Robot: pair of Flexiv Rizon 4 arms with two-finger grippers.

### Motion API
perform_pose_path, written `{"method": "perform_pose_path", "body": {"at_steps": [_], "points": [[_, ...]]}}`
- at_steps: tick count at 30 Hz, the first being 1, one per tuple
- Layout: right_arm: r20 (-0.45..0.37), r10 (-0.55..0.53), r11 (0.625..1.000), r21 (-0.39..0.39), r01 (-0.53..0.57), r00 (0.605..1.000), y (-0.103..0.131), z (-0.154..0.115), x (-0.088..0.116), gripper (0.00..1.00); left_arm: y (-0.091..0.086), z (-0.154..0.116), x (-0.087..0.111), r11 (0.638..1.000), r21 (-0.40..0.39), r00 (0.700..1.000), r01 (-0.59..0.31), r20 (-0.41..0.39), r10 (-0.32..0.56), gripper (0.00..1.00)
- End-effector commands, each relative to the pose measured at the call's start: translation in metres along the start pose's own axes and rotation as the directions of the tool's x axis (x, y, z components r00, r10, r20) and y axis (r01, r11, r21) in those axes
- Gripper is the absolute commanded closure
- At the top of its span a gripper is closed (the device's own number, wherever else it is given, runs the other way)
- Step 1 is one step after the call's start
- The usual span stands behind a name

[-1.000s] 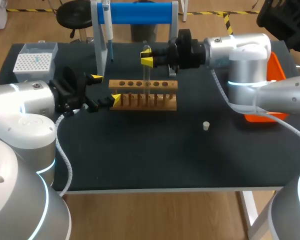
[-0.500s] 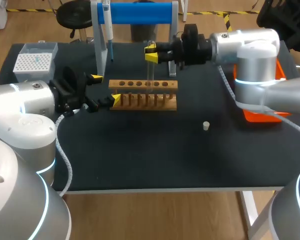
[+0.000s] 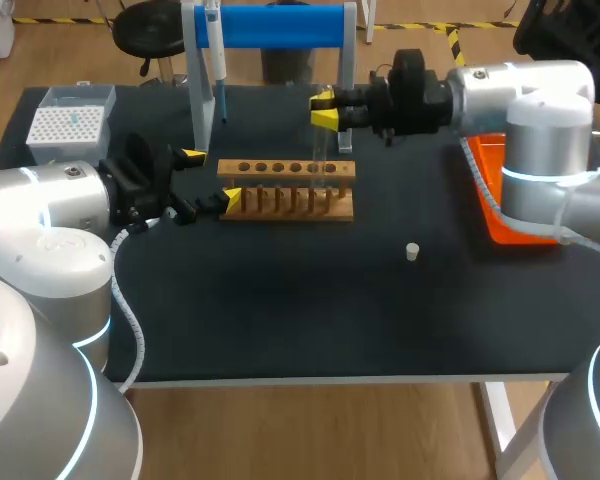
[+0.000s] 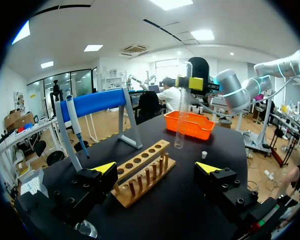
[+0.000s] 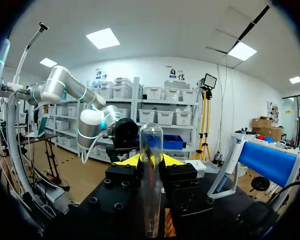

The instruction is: Invert the test tube, pick up the pipette, mount the tip to pipette, aspirate from beaker and dispense into the tube, eject the tip, return the pipette, and cap with the stopper.

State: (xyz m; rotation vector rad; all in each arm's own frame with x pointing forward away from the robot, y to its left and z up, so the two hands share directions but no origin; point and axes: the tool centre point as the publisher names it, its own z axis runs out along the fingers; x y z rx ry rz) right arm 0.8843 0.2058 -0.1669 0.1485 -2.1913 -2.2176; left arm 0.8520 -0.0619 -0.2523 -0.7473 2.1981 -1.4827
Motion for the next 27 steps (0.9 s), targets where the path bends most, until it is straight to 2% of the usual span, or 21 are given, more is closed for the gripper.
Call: {"method": "perform_pose_path", "body": {"at_steps": [1, 23, 27], "points": [[0.02, -0.001, 1.0, 0.007, 0.001, 1.0, 0.0049, -0.0075, 0.0116, 1.0, 0.0021, -0.0006, 0.0, 1.0, 0.006, 1.0, -0.001, 0.0, 0.001, 0.0], [0.02, -0.001, 1.0, 0.007, 0.001, 1.0, 0.0049, -0.0075, 0.0116, 1.0, 0.0021, -0.0006, 0.0, 1.0, 0.006, 1.0, -0.001, 0.0, 0.001, 0.0], [0.037, 0.179, 0.982, 0.056, -0.181, 0.983, 0.0021, -0.0015, 0.0076, 1.0, 0.0021, -0.0006, 0.0, 1.0, 0.006, 1.0, -0.001, 0.0, 0.001, 0.0]]}}
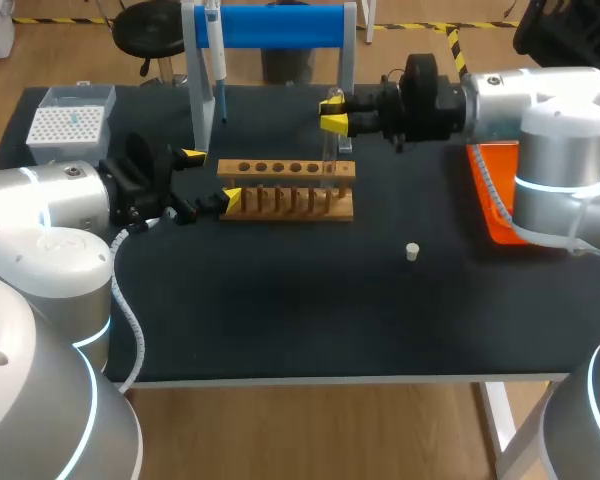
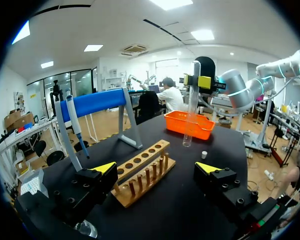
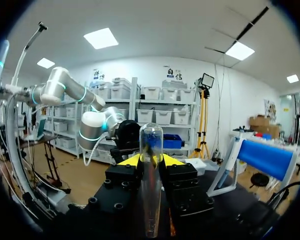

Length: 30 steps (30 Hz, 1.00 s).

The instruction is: Invert the test tube, pick up the pipette, mount the tip to pipette, aspirate from beaker and dispense into the tube, eject the tip, return the pipette, and cap with the stopper.

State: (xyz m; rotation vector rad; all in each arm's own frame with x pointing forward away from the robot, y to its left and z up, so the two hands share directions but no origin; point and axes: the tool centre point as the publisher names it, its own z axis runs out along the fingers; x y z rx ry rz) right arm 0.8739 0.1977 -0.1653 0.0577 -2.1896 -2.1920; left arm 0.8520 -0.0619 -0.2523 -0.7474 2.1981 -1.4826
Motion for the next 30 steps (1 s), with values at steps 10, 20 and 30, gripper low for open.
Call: {"method": "perform_pose_path", "body": {"at_steps": [10, 20, 30], "points": [[0.096, 0.709, 0.701, 0.017, -0.713, 0.699, -0.007, 0.008, -0.024, 1.0, 0.002, -0.001, 0.0, 1.0, 0.006, 1.0, -0.001, 0.0, 0.001, 0.0], [0.079, 0.886, 0.462, -0.061, -0.885, 0.457, -0.007, 0.007, -0.03, 1.0, 0.002, -0.001, 0.0, 1.0, 0.006, 1.0, -0.001, 0.0, 0.001, 0.0], [0.02, 0.954, 0.297, 0.034, -0.954, 0.298, -0.015, 0.002, -0.021, 1.0, 0.002, -0.001, 0.0, 1.0, 0.006, 1.0, -0.001, 0.0, 0.001, 0.0]]}}
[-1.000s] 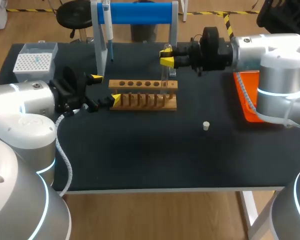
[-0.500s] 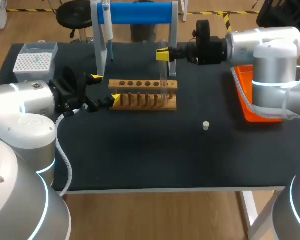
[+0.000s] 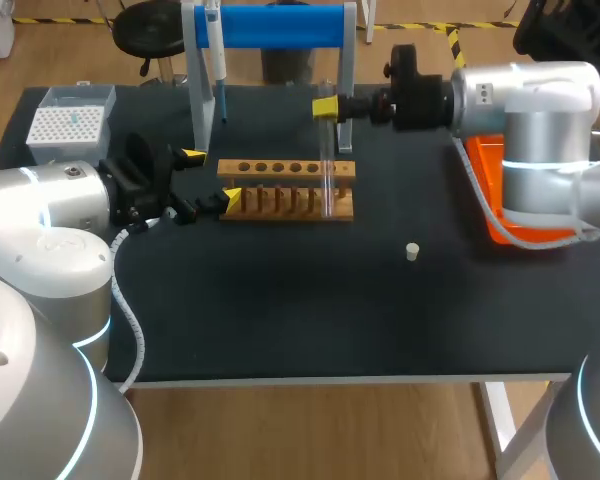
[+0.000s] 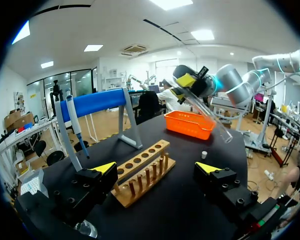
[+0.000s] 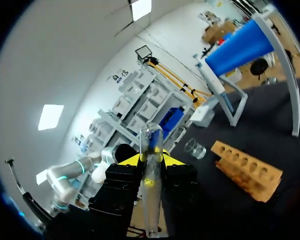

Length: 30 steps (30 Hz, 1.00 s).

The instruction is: Invert the test tube, pick up the pipette, mount the tip to pipette, aspirate from beaker and dispense into the tube, eject the tip, return the pipette, and cap with the stopper.

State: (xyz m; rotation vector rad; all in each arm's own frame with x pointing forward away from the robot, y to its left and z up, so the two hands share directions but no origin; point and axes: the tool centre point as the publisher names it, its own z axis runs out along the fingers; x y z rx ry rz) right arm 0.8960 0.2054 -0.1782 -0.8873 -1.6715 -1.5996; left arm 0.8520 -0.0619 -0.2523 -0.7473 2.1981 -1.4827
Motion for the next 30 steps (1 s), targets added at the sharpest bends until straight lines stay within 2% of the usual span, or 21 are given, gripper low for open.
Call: {"method": "perform_pose_path", "body": {"at_steps": [1, 7, 16, 21, 23, 25, 30], "points": [[-0.041, 0.291, 0.955, 0.082, -0.287, 0.956, -0.003, -0.006, -0.001, 1.0, 0.002, -0.001, 0.0, 1.0, 0.006, 1.0, -0.001, 0.0, 0.001, 0.0], [-0.036, 0.36, 0.928, 0.121, -0.353, 0.932, -0.011, -0.014, -0.003, 1.0, 0.002, -0.001, 0.0, 1.0, 0.006, 1.0, -0.001, 0.0, 0.001, 0.0], [-0.02, 0.377, 0.923, 0.093, -0.373, 0.926, -0.017, -0.017, -0.023, 1.0, 0.002, -0.001, 0.0, 1.0, 0.006, 1.0, -0.001, 0.0, 0.001, 0.0], [-0.045, 0.418, 0.907, 0.082, -0.414, 0.907, -0.019, -0.013, -0.033, 1.0, 0.002, -0.001, 0.0, 1.0, 0.006, 1.0, -0.001, 0.0, 0.001, 0.0], [-0.064, 0.458, 0.888, 0.088, -0.452, 0.887, -0.019, -0.011, -0.034, 1.0, 0.002, -0.001, 0.0, 1.0, 0.006, 1.0, -0.001, 0.0, 0.001, 0.0], [-0.061, 0.455, 0.889, 0.089, -0.449, 0.888, -0.02, -0.009, -0.037, 1.0, 0.002, -0.001, 0.0, 1.0, 0.006, 1.0, -0.001, 0.0, 0.001, 0.0], [-0.049, 0.504, 0.861, 0.109, -0.497, 0.862, -0.021, -0.007, -0.04, 1.0, 0.002, -0.001, 0.0, 1.0, 0.006, 1.0, -0.001, 0.0, 0.001, 0.0]]}}
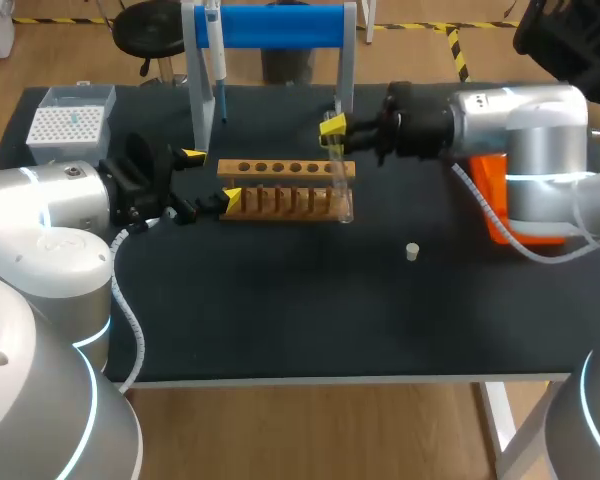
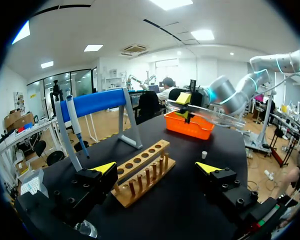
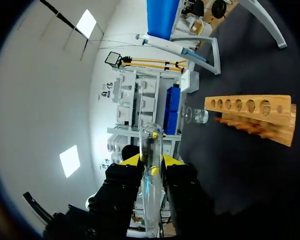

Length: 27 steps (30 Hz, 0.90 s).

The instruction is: Invert the test tube, pick up the pipette, mount the tip to pipette, aspirate from beaker and dispense into the tube, eject the tip, return the pipette, and cap with the stopper.

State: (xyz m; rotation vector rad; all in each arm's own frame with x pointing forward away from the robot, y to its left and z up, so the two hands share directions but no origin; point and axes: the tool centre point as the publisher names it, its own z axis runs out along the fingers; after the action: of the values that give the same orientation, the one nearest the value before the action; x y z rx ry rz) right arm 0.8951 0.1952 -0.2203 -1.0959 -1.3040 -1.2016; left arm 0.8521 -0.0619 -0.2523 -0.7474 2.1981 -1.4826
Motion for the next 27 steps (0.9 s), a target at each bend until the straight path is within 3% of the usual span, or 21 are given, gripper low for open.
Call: {"method": "perform_pose_path", "body": {"at_steps": [1, 9, 27], "points": [[0.013, 0.032, 0.999, 0.029, -0.032, 0.999, 0.0055, 0.0011, -0.0038, 1.0, 0.0021, -0.0006, 0.0, 1.0, 0.006, 1.0, -0.001, 0.0, 0.001, 0.0], [0.018, 0.118, 0.993, 0.024, -0.118, 0.993, 0.0062, 0.0005, -0.0076, 1.0, 0.0021, -0.0006, 0.0, 1.0, 0.006, 1.0, -0.001, 0.0, 0.001, 0.0], [0.006, 0.102, 0.995, -0.018, -0.102, 0.995, 0.0102, -0.0029, -0.0038, 1.0, 0.0021, -0.0006, 0.0, 1.0, 0.006, 1.0, -0.001, 0.0, 0.001, 0.0]]}}
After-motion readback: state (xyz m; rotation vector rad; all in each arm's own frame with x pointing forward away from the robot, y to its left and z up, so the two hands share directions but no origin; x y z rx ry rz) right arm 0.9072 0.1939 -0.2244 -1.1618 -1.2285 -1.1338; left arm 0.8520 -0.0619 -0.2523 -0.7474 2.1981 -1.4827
